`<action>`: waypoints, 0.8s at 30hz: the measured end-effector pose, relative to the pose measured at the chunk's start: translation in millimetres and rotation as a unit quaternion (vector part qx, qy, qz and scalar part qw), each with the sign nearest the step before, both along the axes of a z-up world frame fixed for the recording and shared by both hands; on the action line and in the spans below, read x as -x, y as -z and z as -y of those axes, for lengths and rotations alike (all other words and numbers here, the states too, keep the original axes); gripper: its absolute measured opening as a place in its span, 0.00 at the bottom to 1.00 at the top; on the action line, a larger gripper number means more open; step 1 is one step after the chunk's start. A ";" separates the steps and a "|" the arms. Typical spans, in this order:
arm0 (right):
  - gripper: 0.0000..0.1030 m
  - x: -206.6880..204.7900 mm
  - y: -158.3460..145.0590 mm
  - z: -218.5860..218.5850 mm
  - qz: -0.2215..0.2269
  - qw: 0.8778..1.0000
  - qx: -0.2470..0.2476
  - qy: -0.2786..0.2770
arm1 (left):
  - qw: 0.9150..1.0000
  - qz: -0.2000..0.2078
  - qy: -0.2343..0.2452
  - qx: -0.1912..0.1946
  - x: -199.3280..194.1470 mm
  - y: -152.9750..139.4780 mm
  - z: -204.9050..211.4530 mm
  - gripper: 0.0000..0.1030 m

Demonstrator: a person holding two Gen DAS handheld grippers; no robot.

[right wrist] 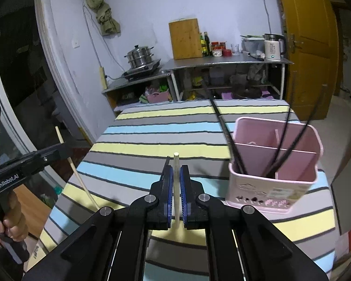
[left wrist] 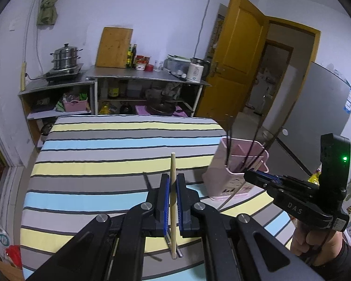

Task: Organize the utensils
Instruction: 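Carry both held beige chopsticks over the pink basket and lower them in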

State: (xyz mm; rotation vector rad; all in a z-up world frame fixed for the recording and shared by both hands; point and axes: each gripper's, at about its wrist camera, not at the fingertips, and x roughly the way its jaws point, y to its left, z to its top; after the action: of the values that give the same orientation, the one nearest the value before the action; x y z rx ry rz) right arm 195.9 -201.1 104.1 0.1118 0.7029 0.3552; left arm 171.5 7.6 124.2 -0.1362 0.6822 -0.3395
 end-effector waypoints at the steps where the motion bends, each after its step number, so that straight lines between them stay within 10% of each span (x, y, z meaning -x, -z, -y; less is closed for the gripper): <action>1: 0.06 0.7 -1.3 2.3 0.002 1.000 -0.001 0.002 | 1.000 0.000 0.003 0.001 -0.2 -0.9 3.2 0.05; 24: 0.06 8.1 -82.4 102.9 0.099 0.989 -0.031 0.102 | 0.996 0.037 0.074 0.036 -70.4 -69.8 118.6 0.05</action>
State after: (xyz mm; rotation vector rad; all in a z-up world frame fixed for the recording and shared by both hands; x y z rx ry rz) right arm 187.8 -304.0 186.5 0.2039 0.4791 0.1885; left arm 241.9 -111.0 194.0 -0.1416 0.6093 -0.5103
